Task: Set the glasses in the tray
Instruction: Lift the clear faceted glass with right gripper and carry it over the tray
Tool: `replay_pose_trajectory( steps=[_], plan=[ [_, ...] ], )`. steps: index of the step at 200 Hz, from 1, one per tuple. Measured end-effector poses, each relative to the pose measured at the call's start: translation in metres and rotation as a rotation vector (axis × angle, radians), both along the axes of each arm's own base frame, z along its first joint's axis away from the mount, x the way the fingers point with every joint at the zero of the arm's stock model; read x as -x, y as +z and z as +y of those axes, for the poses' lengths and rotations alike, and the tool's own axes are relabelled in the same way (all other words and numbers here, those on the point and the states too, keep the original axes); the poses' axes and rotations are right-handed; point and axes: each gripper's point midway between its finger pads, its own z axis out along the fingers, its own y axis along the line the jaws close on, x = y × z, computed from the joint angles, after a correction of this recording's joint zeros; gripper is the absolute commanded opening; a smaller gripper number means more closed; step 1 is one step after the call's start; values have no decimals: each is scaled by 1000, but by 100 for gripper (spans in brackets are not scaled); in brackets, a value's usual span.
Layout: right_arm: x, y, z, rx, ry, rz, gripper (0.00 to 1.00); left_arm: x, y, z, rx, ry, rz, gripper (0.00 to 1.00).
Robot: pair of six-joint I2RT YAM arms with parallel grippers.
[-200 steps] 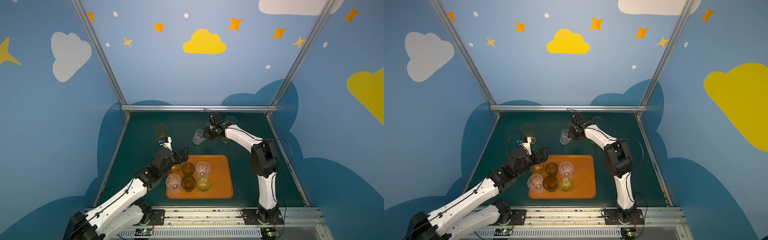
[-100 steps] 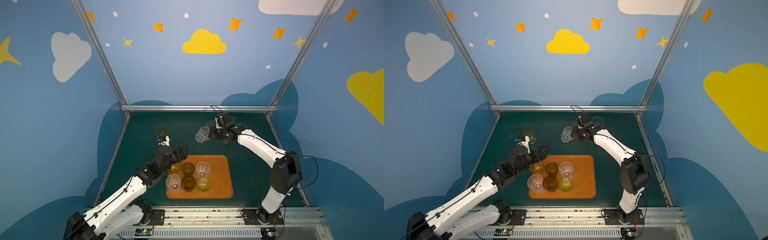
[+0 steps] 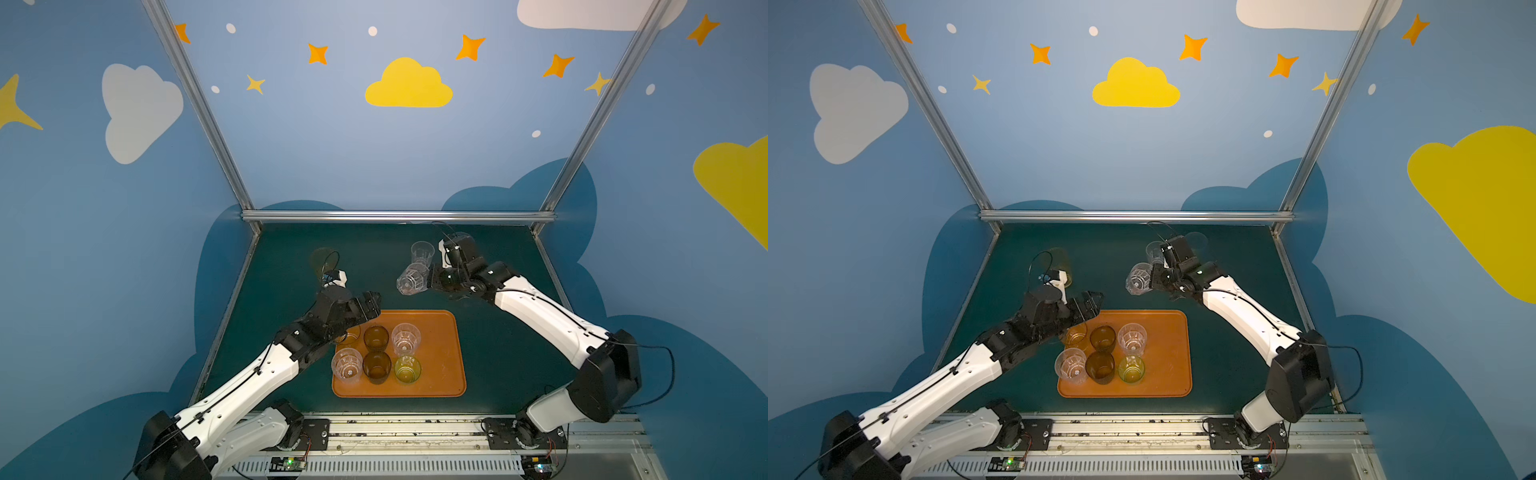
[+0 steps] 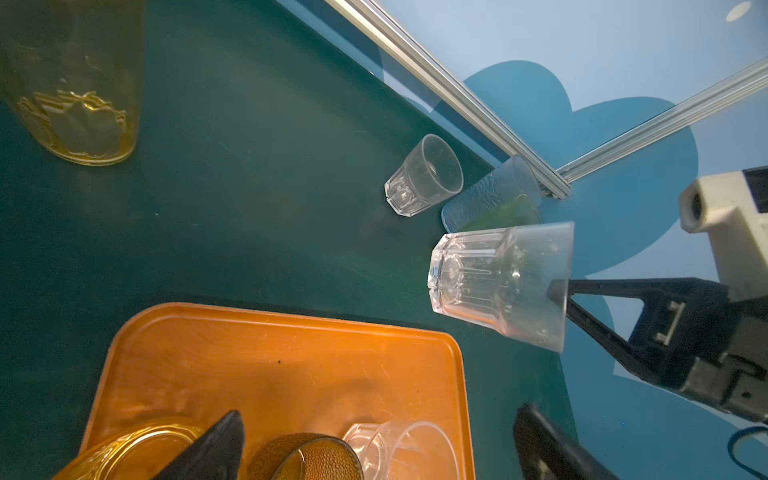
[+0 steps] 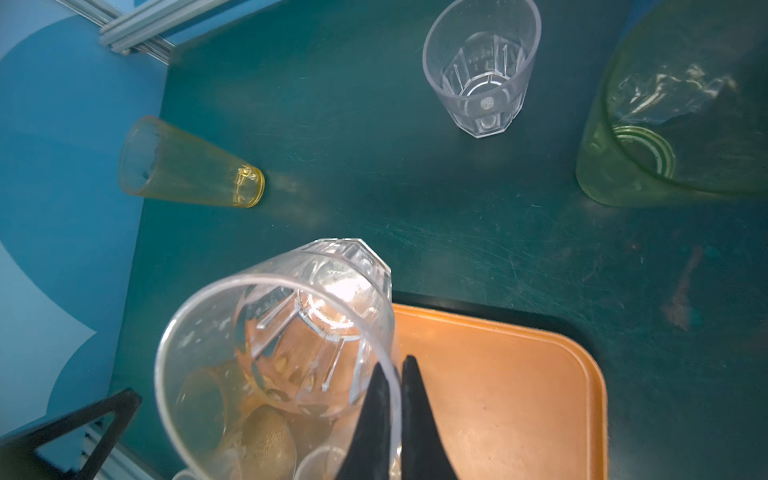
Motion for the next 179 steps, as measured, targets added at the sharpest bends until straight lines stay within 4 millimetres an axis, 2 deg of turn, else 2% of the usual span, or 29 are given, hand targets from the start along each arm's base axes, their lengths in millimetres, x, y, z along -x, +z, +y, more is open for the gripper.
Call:
replay_pose_trajectory(
  steps=[67, 127, 179],
  plan=[
    [28, -12, -26, 41, -11, -3, 0, 3, -2, -9, 14, -45, 23, 100],
    [50, -5, -43, 33, -21, -27, 0, 1, 6, -18, 32, -77, 27, 100],
    [75, -20, -56, 50, -24, 10, 0, -1, 2, -33, 24, -122, 51, 100]
  ],
)
